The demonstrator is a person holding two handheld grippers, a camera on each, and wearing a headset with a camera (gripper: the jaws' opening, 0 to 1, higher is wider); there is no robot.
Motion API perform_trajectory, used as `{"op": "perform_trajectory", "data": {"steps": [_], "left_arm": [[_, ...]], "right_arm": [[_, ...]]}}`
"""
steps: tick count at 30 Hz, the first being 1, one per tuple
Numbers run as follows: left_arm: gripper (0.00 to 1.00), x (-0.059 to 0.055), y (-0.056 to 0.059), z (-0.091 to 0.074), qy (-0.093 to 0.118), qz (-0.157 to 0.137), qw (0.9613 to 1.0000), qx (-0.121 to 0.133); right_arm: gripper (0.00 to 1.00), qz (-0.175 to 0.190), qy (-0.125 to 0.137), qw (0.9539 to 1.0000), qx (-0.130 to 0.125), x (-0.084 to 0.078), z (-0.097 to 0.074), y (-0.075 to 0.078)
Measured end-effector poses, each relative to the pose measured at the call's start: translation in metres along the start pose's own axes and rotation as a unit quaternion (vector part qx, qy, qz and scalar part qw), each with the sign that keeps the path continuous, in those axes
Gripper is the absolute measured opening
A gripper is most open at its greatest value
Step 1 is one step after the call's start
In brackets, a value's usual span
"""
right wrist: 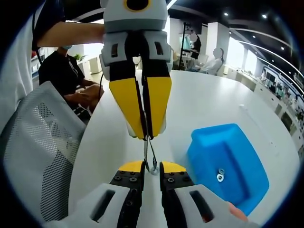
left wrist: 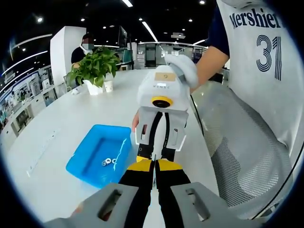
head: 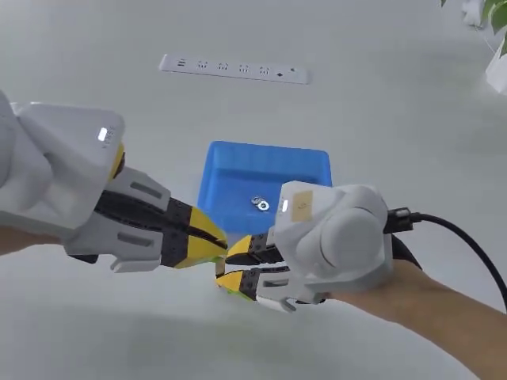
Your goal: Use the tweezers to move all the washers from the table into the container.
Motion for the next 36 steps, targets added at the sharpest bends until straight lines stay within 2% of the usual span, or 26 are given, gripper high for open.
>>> {"op": "perform_trajectory", "data": {"steps": [21, 27, 36], "left_arm": [[0.06, -0.002, 0.000, -0.003, 0.011, -0.017, 0.9998, 0.003], [0.06, -0.001, 0.002, -0.003, 0.006, -0.015, 0.9999, 0.001], [0.05, 0.011, 0.002, -0.011, 0.012, -0.006, 0.9998, 0.013]], "right_arm": [[0.11, 0.009, 0.005, 0.9999, 0.010, 0.000, 0.006, -0.003], [0.10, 0.010, 0.004, 0.9999, 0.009, 0.000, 0.005, -0.004], [0.10, -0.001, 0.014, 0.9999, 0.001, 0.012, -0.002, -0.002]]}}
Point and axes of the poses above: the centre of the closed fingertips' face, and the gripper's own axes: z roughly forward along the fingers, y roughly to its right, x roughly out of its top, the point moved 4 cm from there along -z, roughly backward along the fingers, and after that the axes turned 5 degrees about y, right-handed, at the moved point
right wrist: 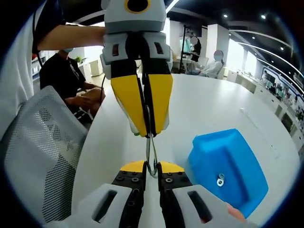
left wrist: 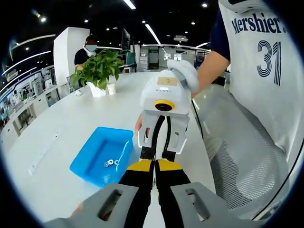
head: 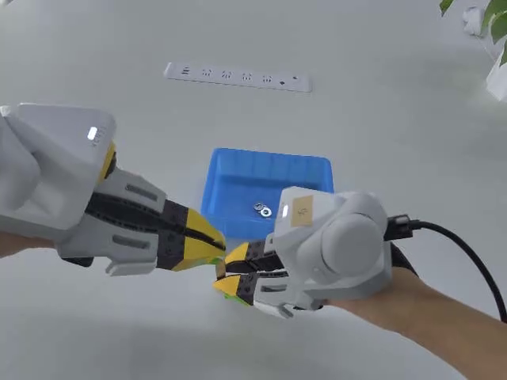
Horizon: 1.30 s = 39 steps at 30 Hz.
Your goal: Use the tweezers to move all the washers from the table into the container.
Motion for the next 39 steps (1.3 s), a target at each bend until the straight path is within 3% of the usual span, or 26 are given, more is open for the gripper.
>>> {"op": "perform_trajectory", "data": {"steps": [17, 27, 31, 39], "left_arm": [[0.05, 0.043, -0.006, -0.010, 0.000, 0.063, 0.9980, 0.000], [0.05, 0.068, -0.017, -0.010, -0.002, 0.106, 0.9943, -0.001], [0.05, 0.076, -0.026, -0.010, -0.003, 0.120, 0.9928, -0.001], [0.05, 0.080, -0.042, -0.008, -0.008, 0.134, 0.9910, -0.004]], "right_arm": [[0.10, -0.025, 0.025, 0.9987, -0.036, 0.031, -0.031, 0.011], [0.10, -0.044, 0.033, 0.9963, -0.067, 0.047, -0.049, 0.029], [0.10, -0.053, 0.035, 0.9951, -0.076, 0.052, -0.052, 0.037], [0.10, -0.061, 0.036, 0.9931, -0.093, 0.055, -0.054, 0.055]]}}
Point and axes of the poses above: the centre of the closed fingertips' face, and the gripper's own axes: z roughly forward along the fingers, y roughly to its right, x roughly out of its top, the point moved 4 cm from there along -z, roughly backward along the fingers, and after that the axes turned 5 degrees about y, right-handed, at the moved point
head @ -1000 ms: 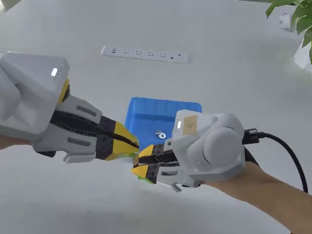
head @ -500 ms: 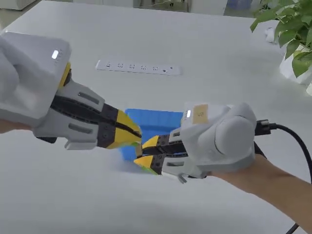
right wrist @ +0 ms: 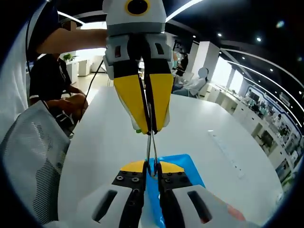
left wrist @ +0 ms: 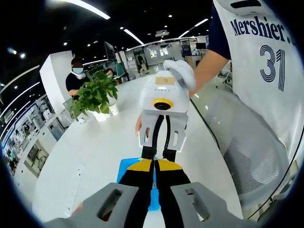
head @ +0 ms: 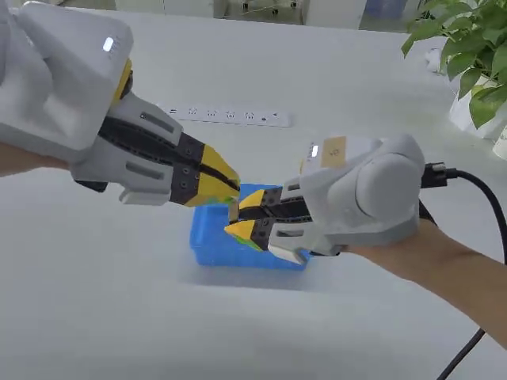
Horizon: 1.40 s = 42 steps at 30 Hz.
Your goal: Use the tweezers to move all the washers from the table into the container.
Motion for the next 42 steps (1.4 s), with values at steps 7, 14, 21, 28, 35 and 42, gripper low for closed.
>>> {"op": "perform_trajectory", "data": {"steps": [7, 14, 21, 28, 35, 42], "left_arm": [[0.05, -0.010, -0.014, 0.006, 0.004, -0.008, 1.0000, 0.000], [0.05, -0.022, -0.023, 0.015, 0.002, -0.017, 0.9998, -0.006], [0.05, -0.034, -0.033, 0.021, 0.004, -0.031, 0.9995, -0.007], [0.06, -0.052, -0.039, 0.030, 0.009, -0.051, 0.9986, -0.005], [0.06, -0.069, -0.042, 0.038, 0.007, -0.067, 0.9977, -0.005], [0.06, -0.084, -0.041, 0.042, 0.007, -0.086, 0.9963, -0.005]], "right_arm": [[0.10, -0.001, -0.006, 1.0000, -0.002, -0.009, 0.004, 0.013], [0.10, 0.005, -0.014, 0.9999, 0.004, -0.022, 0.013, 0.023], [0.10, 0.012, -0.019, 0.9997, 0.005, -0.033, 0.020, 0.032], [0.10, 0.024, -0.033, 0.9991, 0.008, -0.049, 0.027, 0.036], [0.10, 0.030, -0.049, 0.9982, 0.017, -0.061, 0.036, 0.035], [0.10, 0.051, -0.057, 0.9967, 0.028, -0.070, 0.044, 0.032]]}}
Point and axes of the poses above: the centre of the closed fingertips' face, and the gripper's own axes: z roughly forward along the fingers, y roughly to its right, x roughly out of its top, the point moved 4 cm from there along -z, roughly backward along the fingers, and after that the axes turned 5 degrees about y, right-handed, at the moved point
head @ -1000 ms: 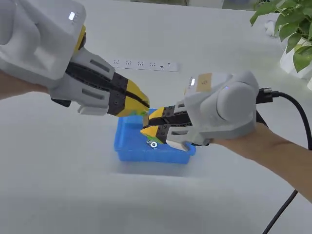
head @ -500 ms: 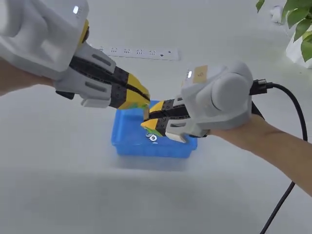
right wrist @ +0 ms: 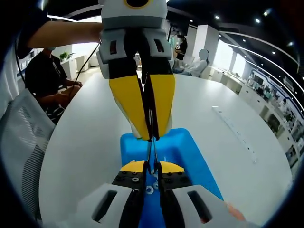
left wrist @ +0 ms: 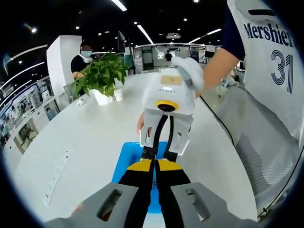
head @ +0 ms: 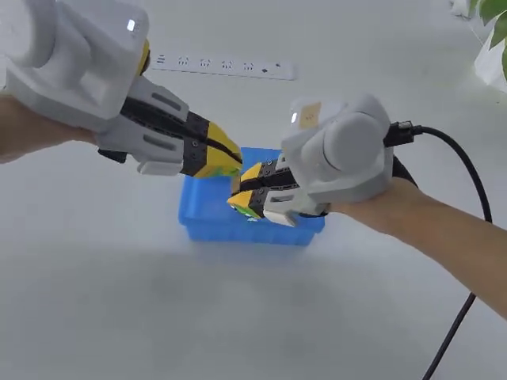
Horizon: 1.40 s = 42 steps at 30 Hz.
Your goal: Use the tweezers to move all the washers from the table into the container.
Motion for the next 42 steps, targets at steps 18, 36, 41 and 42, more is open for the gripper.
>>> {"op": "perform_trajectory", "data": {"steps": [18, 36, 41, 42], "left_arm": [[0.06, -0.001, 0.005, 0.003, 0.005, -0.017, 0.9998, 0.002], [0.06, 0.033, 0.014, -0.012, 0.002, 0.014, 0.9998, 0.013], [0.05, 0.052, 0.020, -0.019, -0.002, 0.036, 0.9992, 0.015], [0.05, 0.055, 0.021, -0.019, -0.001, 0.039, 0.9991, 0.015]], "right_arm": [[0.11, 0.014, -0.013, 0.9998, 0.003, -0.005, 0.007, 0.000], [0.12, 0.032, 0.036, 0.9987, -0.015, 0.020, -0.012, 0.002], [0.12, 0.015, 0.051, 0.9984, -0.020, 0.033, -0.028, -0.004], [0.12, 0.013, 0.052, 0.9983, -0.021, 0.034, -0.031, -0.004]]}}
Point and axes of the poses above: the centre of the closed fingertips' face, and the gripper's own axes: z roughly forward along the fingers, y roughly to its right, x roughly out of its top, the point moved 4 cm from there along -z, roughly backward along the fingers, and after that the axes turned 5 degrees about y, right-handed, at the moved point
